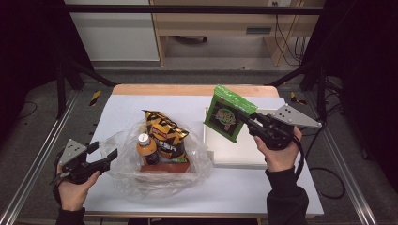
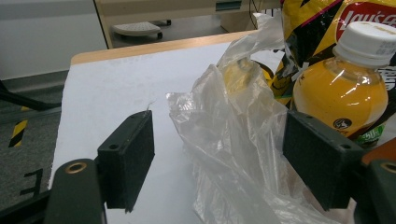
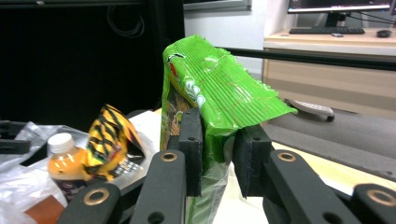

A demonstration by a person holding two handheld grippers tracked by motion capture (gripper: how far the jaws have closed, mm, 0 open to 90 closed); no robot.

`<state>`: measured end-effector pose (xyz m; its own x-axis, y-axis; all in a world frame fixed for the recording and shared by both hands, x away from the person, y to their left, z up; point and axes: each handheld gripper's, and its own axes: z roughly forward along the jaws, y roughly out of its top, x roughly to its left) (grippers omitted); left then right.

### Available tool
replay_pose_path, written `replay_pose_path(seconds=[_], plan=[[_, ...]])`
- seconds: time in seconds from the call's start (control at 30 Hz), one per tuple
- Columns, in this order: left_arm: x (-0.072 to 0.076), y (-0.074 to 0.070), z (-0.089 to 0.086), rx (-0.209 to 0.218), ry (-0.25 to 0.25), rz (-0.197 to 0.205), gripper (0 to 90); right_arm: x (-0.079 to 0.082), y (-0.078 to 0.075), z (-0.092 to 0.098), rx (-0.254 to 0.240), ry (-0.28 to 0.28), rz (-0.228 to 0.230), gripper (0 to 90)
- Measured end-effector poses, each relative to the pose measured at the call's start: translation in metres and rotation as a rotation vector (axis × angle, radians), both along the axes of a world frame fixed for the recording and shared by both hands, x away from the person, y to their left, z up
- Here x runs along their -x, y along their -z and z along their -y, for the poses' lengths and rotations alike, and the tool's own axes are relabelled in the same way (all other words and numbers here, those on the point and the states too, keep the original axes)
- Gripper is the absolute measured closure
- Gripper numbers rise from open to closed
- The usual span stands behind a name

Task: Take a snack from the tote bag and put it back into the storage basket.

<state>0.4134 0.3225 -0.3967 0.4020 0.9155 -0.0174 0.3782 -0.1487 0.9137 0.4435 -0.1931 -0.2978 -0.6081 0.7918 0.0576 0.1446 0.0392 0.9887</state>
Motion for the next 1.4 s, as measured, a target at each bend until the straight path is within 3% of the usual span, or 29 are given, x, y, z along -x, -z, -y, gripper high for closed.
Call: replay_pose_path(seconds=[0.73,1.4], plan=[[-0.003,0.004,0.002,-0.009,-0.003,-0.017,24.4,-0.037,0.039,0.023,0.051,0.088,-0.081,75.0],[-0.004,0.006,0.002,-0.010,-0.005,-0.025,24.5,-0.063,0.060,0.008,0.121,0.078,-0.111,75.0]])
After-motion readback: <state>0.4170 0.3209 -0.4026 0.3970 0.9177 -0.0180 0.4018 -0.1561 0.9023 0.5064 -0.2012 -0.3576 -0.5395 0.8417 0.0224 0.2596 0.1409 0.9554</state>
